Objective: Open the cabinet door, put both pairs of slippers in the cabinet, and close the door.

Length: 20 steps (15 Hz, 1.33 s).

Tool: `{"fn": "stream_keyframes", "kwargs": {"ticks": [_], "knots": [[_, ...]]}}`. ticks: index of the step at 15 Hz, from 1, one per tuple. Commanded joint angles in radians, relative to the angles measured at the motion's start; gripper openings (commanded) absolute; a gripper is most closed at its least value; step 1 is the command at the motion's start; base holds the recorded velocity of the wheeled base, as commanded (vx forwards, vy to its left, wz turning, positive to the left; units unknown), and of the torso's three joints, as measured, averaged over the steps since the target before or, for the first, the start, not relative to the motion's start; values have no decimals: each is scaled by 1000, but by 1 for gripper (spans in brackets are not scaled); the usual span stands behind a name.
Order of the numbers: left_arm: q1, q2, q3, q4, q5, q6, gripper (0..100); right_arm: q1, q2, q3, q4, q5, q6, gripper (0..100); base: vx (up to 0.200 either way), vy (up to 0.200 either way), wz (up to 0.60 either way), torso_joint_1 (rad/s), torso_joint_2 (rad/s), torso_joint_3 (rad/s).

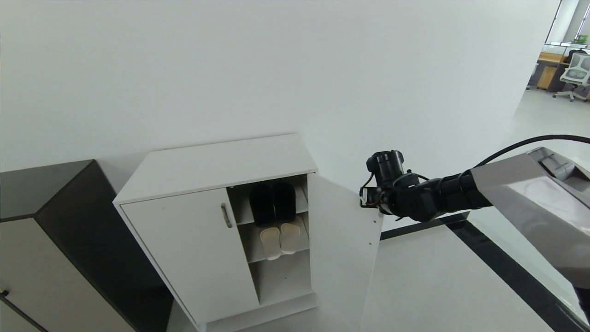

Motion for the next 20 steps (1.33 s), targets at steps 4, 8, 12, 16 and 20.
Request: {"fn": "stream_keyframes", "kwargs": {"ticks": [4,8,12,16,20], "knots": [[0,2,0,0,0,0,0,79,-139,174,-89,0,-1,0,0,0,0,0,0,0],[0,2,0,0,0,0,0,63,-85,179,-109,3,-1,0,0,0,0,0,0,0],[0,2,0,0,0,0,0,63,-15,177,-152,3,-6,0,0,0,0,0,0,0],[0,2,0,0,0,0,0,99,-25,188,-152,5,-1,0,0,0,0,0,0,0],[0,2,0,0,0,0,0,176,-61,212,-154,17,2,0,0,0,0,0,0,0]]}}
